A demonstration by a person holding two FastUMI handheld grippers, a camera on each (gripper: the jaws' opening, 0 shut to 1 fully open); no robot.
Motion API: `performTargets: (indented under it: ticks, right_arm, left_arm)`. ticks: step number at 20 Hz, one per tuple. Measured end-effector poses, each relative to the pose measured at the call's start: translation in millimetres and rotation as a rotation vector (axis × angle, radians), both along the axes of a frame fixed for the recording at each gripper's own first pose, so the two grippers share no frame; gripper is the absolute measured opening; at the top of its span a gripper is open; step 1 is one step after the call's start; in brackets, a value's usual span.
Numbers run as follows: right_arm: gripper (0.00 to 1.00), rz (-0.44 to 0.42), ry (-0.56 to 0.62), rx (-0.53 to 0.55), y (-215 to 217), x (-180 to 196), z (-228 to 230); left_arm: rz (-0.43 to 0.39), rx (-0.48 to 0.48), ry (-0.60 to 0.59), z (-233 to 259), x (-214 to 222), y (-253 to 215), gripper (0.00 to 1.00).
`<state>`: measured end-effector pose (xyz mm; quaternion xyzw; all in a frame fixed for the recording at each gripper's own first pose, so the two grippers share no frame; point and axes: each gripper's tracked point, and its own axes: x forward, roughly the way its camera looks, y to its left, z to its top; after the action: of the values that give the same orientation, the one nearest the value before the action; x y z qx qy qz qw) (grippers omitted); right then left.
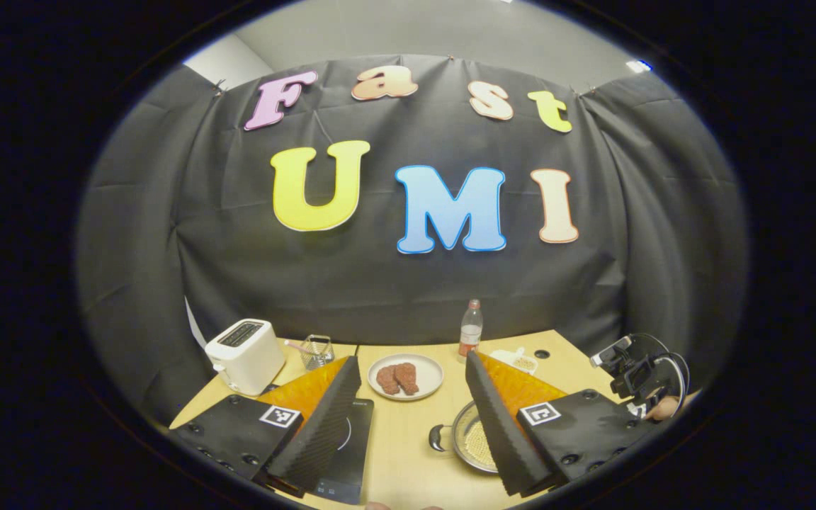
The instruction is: First push the handle of the pot to place it horizontally, then grasp the pot with both hands and set it on the induction cooktop.
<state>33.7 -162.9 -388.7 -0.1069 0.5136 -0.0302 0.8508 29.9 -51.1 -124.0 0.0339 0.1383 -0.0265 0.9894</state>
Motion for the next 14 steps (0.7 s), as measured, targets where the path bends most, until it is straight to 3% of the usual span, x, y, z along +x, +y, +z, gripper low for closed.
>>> performTargets:
  ticks: [9, 12, 14]
  right_arm:
    - [0.01, -0.032, -0.043, -0.009, -10, -9, 23]
    - [0.01, -0.068, -0.091, 0.023, -11, -17, 45]
    - [0.06, -0.087, -0.133, 0.065, -6, -21, 63]
  left_arm:
    - [-0.006, -0.012, 0.026, -16, 3, -2, 0.99]
    - [-0.022, -0.025, 0.046, -25, 5, -8, 0.96]
    - [-0.034, -0.031, 0.062, -34, 7, -11, 0.95]
